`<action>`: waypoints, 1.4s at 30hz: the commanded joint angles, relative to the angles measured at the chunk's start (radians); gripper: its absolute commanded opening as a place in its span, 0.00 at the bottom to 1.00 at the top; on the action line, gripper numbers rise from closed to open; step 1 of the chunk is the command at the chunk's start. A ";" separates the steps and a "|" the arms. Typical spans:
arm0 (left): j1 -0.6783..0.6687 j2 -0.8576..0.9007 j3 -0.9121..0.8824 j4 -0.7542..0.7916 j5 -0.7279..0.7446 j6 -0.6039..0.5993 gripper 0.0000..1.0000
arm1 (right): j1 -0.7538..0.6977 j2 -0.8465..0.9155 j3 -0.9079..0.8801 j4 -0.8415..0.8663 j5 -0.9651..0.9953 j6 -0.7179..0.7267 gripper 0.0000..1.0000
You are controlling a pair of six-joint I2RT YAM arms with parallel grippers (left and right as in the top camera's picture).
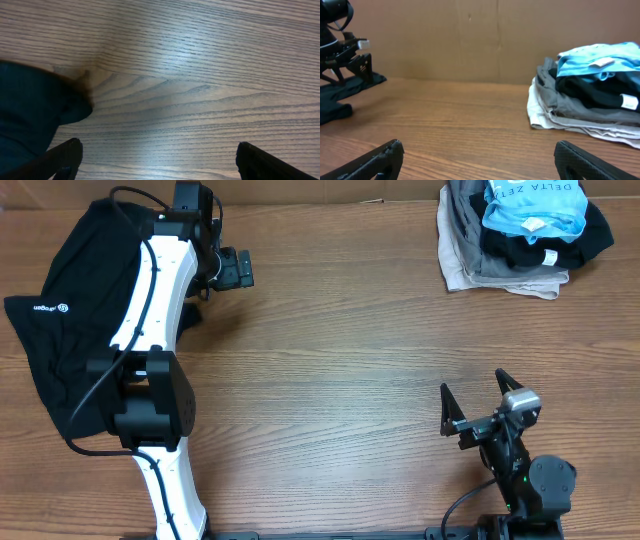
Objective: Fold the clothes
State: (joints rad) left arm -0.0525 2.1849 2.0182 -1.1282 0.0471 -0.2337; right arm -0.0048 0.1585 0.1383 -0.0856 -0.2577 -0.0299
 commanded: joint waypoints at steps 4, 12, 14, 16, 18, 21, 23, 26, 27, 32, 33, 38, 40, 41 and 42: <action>-0.007 0.002 -0.003 0.003 -0.006 -0.006 1.00 | -0.005 -0.102 -0.095 0.068 0.055 0.008 1.00; -0.007 0.002 -0.003 0.004 -0.006 -0.006 1.00 | -0.006 -0.156 -0.131 0.094 0.105 0.004 1.00; -0.007 0.002 -0.003 0.004 -0.006 -0.006 1.00 | -0.005 -0.156 -0.131 0.063 0.104 0.004 1.00; -0.007 0.002 -0.003 0.004 -0.006 -0.006 1.00 | -0.006 -0.156 -0.131 0.014 0.105 0.005 1.00; -0.007 0.002 -0.003 0.004 -0.006 -0.006 1.00 | -0.006 -0.156 -0.130 0.019 0.104 0.004 1.00; -0.007 0.002 -0.003 0.004 -0.006 -0.006 1.00 | -0.006 -0.156 -0.130 0.018 0.104 0.005 1.00; -0.007 0.002 -0.003 0.004 -0.006 -0.006 1.00 | -0.006 -0.156 -0.130 0.018 0.104 0.005 1.00; -0.007 0.002 -0.003 0.004 -0.006 -0.006 1.00 | -0.006 -0.156 -0.130 0.018 0.104 0.005 1.00; -0.007 0.002 -0.003 0.004 -0.006 -0.006 1.00 | -0.006 -0.156 -0.130 0.018 0.104 0.005 1.00; -0.007 0.002 -0.003 0.003 -0.006 -0.006 1.00 | -0.006 -0.156 -0.130 0.018 0.104 0.005 1.00; -0.007 0.002 -0.003 0.004 -0.006 -0.006 1.00 | -0.006 -0.156 -0.130 0.018 0.104 0.005 1.00; -0.007 0.002 -0.003 0.004 -0.006 -0.006 1.00 | -0.006 -0.156 -0.130 0.018 0.104 0.005 1.00; -0.007 -0.001 -0.003 0.003 -0.006 -0.006 1.00 | -0.006 -0.156 -0.130 0.018 0.104 0.004 1.00; -0.009 -0.012 -0.003 0.004 -0.006 -0.006 1.00 | -0.006 -0.156 -0.130 0.018 0.104 0.005 1.00; -0.013 -0.024 -0.003 0.003 -0.006 -0.006 1.00 | -0.006 -0.156 -0.130 0.019 0.104 0.004 1.00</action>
State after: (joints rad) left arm -0.0525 2.1849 2.0182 -1.1282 0.0471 -0.2337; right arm -0.0067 0.0128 0.0185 -0.0715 -0.1665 -0.0284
